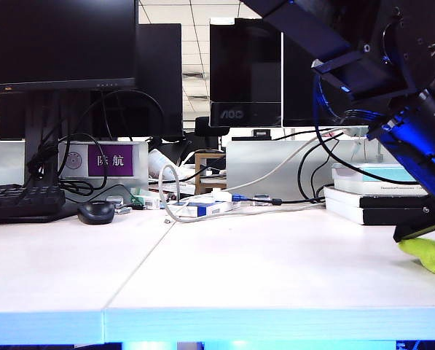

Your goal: Wipe the table from left to right using the rag.

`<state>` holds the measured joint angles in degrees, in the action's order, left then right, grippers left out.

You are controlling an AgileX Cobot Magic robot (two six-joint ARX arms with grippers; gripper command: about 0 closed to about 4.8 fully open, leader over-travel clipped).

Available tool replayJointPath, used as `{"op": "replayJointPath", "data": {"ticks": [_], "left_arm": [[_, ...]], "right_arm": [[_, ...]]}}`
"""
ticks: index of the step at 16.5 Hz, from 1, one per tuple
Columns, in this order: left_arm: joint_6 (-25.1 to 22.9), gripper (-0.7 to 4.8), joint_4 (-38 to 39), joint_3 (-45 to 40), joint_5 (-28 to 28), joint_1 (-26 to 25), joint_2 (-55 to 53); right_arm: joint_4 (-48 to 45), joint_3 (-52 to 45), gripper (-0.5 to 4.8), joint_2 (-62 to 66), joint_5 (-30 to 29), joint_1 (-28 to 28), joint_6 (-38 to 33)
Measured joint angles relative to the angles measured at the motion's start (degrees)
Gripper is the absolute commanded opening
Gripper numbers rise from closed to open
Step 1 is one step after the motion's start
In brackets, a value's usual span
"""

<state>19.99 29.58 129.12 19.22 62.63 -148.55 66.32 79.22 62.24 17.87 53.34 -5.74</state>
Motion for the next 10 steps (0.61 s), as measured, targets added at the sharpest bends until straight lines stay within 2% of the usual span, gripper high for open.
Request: {"op": "replayJointPath", "data": {"ticks": [10], "left_arm": [[0.0, -0.06, -0.1, 0.1, -0.6, 0.5, -0.2]], "right_arm": [[0.0, 0.0, -0.05, 0.0, 0.0, 0.0, 0.0]]}}
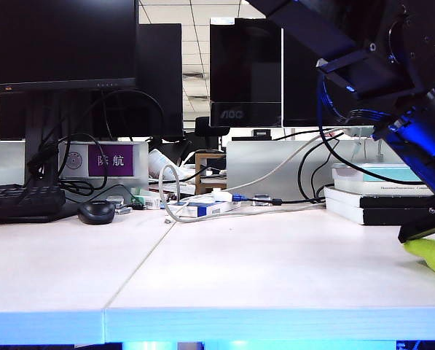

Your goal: Wipe the table from left to right using the rag.

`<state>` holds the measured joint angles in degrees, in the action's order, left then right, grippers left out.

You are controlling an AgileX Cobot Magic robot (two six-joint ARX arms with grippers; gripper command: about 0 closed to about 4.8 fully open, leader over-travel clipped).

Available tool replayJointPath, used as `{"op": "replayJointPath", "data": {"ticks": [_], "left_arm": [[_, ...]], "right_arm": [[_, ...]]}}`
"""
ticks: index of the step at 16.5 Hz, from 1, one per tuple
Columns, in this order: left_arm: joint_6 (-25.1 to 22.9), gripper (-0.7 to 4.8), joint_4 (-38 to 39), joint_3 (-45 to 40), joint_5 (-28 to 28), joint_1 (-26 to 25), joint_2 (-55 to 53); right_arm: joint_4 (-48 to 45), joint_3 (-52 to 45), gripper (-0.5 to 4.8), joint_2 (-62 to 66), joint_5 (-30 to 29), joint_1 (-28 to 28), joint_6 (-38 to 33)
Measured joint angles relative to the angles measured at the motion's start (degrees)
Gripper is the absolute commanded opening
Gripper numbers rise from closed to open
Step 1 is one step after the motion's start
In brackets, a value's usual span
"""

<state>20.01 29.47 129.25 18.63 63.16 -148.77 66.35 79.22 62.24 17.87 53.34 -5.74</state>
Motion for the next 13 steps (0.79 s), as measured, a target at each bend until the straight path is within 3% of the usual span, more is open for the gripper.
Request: {"op": "replayJointPath", "data": {"ticks": [3, 6, 13], "left_arm": [[-0.6, 0.13, 0.8, 1.0, -0.1, 0.0, -0.3], [-0.9, 2.42, 2.3, 3.2, 0.5, 0.1, -1.0], [-0.9, 2.52, 6.8, 12.9, 1.7, 0.3, -1.9]], "right_arm": [[0.0, 0.0, -0.05, 0.0, 0.0, 0.0, 0.0], [0.0, 0.0, -0.05, 0.0, 0.0, 0.0, 0.0], [-0.2, 0.0, -0.05, 0.0, 0.2, 0.0, 0.0]]}}
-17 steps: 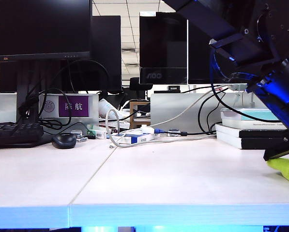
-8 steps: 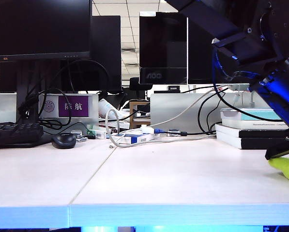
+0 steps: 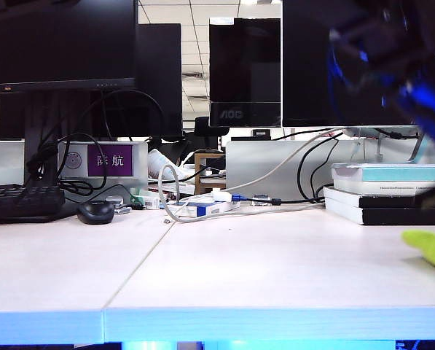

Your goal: Wipe the table from left to right using the rag.

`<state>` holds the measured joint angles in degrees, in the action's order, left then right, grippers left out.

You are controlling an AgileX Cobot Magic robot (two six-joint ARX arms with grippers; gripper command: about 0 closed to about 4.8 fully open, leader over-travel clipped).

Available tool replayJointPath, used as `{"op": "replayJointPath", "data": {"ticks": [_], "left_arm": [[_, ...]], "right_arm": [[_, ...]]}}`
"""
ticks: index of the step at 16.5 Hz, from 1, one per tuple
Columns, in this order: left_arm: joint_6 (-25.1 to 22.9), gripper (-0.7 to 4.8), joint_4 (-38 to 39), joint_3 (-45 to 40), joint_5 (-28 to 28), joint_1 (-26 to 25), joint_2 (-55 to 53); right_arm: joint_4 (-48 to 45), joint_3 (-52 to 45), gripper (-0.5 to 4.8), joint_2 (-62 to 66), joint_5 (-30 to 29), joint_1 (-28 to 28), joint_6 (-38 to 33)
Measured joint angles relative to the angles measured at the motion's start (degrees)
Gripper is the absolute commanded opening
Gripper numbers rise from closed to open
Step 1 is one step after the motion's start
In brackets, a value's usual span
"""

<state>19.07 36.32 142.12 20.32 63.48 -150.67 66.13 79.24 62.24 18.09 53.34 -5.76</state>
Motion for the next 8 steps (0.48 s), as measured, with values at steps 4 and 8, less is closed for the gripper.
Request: {"op": "replayJointPath", "data": {"ticks": [4, 8], "left_arm": [[0.0, 2.52, 2.3, 5.3, 0.2, -0.1, -0.2], [-0.1, 4.04, 4.8, 7.3, 1.0, -0.7, -0.3]], "right_arm": [[-3.0, 0.6, -0.05, -0.8, 0.3, 0.1, 0.0], [-5.4, 0.5, -0.05, -1.2, 0.3, 0.1, 0.0]]}}
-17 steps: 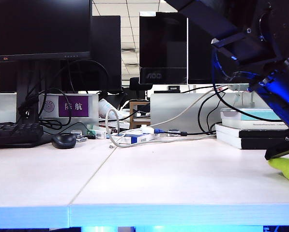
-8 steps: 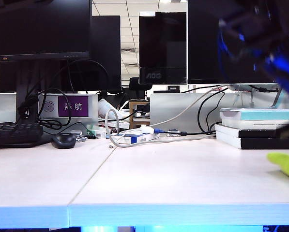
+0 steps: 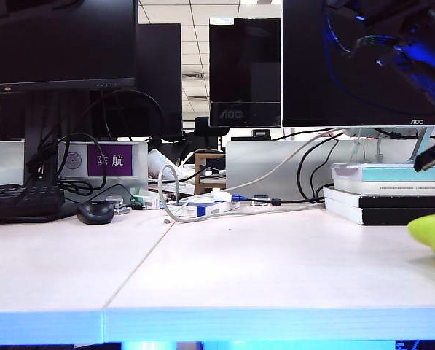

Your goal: Wipe the table from left to right using the rag.

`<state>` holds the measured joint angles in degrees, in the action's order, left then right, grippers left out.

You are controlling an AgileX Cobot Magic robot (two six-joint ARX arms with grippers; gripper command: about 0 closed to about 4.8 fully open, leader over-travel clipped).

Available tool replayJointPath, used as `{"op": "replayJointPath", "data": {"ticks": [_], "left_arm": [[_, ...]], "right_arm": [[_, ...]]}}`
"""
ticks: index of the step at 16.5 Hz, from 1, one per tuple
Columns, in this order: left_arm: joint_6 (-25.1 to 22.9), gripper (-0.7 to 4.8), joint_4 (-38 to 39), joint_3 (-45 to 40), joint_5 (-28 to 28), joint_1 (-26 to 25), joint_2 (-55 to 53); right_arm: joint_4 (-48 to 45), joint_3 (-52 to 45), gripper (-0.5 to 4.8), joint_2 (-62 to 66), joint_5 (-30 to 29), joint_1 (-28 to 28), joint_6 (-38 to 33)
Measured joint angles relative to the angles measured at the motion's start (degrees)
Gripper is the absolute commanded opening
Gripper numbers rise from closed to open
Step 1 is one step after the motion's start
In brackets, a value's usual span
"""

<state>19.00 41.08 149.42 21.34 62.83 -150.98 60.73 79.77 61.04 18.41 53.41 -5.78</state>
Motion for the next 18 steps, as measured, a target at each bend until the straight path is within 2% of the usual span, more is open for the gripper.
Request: {"op": "replayJointPath", "data": {"ticks": [4, 7, 12, 15, 18], "left_arm": [[0.1, 4.09, 2.5, 0.0, 0.7, -2.0, 0.8], [1.7, 4.09, 1.8, 0.5, 3.0, -4.6, 4.7], [3.9, 4.09, -0.8, 1.1, 5.9, -6.9, 7.2], [6.2, 4.03, -0.1, 1.1, 7.7, -7.1, 8.9], [6.6, 4.06, -3.1, 1.8, 6.1, -7.4, 11.5]], "right_arm": [[-0.6, -0.1, -0.05, -1.0, 0.0, 0.0, 0.0], [-4.0, -0.3, -0.05, -3.0, 2.6, -0.2, 0.0], [-9.4, -0.3, -0.05, -4.0, 2.6, -0.1, 0.0], [-13.3, -0.3, -0.05, -6.8, 6.6, -0.1, 0.0], [-19.5, -0.3, -0.05, -10.7, 16.4, -0.1, 1.5]]}}
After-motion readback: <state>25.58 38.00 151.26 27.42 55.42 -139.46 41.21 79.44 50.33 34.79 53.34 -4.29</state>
